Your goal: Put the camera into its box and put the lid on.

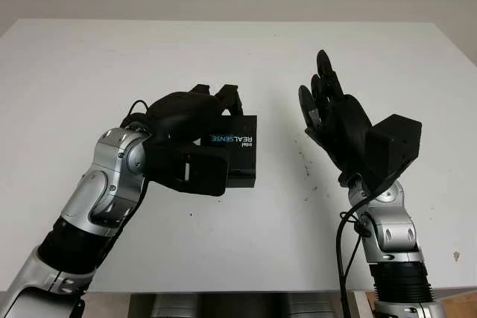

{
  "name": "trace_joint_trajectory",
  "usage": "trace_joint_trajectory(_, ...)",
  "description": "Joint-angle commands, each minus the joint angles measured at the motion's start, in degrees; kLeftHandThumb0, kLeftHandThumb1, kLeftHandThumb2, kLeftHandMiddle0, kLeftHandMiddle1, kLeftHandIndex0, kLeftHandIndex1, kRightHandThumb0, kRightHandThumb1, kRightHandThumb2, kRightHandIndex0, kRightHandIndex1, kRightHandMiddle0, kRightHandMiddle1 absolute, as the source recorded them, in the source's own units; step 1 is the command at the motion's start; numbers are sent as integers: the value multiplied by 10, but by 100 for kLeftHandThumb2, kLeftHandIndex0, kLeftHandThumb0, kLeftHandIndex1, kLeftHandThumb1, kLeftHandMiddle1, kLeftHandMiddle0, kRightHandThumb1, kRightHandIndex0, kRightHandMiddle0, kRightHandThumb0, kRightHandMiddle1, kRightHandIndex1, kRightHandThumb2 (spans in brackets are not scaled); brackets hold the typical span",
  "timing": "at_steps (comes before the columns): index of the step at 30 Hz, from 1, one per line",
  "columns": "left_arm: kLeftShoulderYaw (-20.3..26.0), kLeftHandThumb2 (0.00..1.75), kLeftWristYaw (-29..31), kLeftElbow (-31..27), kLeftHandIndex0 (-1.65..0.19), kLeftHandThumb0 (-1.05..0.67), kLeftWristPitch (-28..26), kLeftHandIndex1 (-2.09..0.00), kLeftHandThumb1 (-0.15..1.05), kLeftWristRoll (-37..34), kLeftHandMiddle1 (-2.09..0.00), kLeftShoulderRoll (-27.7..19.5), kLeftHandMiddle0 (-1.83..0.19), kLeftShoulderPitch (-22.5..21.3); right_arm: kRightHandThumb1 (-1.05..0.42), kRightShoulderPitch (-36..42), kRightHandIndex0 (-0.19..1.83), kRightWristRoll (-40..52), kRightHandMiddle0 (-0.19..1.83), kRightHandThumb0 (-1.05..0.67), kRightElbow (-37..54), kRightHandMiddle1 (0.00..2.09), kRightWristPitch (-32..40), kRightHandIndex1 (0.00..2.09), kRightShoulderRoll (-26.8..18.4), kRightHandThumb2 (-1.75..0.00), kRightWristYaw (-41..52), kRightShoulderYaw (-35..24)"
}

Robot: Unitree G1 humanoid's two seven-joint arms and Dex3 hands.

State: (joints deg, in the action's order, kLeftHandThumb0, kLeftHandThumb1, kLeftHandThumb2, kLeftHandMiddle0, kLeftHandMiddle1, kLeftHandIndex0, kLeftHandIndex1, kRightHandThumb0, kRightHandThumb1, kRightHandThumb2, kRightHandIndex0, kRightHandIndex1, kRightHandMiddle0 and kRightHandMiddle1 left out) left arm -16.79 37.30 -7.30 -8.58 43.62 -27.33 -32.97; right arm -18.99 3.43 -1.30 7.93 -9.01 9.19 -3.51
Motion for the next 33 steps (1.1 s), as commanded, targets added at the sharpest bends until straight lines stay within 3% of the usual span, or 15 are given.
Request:
trace_joint_trajectory(1,-7,13,2,9,-5,-22,6,-209,105,-5,-209,-7,-49,-8,-105,-5,-19,0,-19,-75,9,0,-3,0,-1,-53,-2,1)
trace_joint_trajectory(6,-15,11,-4,28,-9,-21,12,-209,105,0,-209,-10,-56,-14,-105,-2,-19,6,-19,-74,12,0,-1,0,1,-53,-1,-1)
trace_joint_trajectory(11,-26,10,-3,42,3,-22,-3,-207,105,17,-209,-8,-48,-22,-105,1,-19,7,-19,-74,17,0,1,0,2,-53,-3,-1)
trace_joint_trajectory(15,-35,9,-2,44,5,-20,-27,-207,105,35,-209,-3,-54,-23,-105,3,-19,8,-19,-76,19,0,4,0,2,-52,-5,-1)
trace_joint_trajectory(17,-39,9,7,41,7,-20,-43,-195,105,43,-209,0,-52,-23,-105,4,-19,8,-19,-76,21,0,7,0,3,-52,-7,-1)
trace_joint_trajectory(21,-34,9,22,27,3,-19,-64,-187,105,28,-209,2,-51,-13,-105,3,-19,14,-19,-76,19,0,7,0,4,-52,-3,-1)
trace_joint_trajectory(24,-34,9,56,3,3,-21,-98,-176,105,27,-209,1,-37,-11,-105,-1,-19,16,-19,-75,12,0,2,0,5,-52,0,1)
trace_joint_trajectory(33,-31,8,120,-64,-7,-26,-166,-189,105,16,-209,-2,-32,-3,-105,-8,-19,7,-19,-79,-5,0,2,0,7,-52,-4,12)
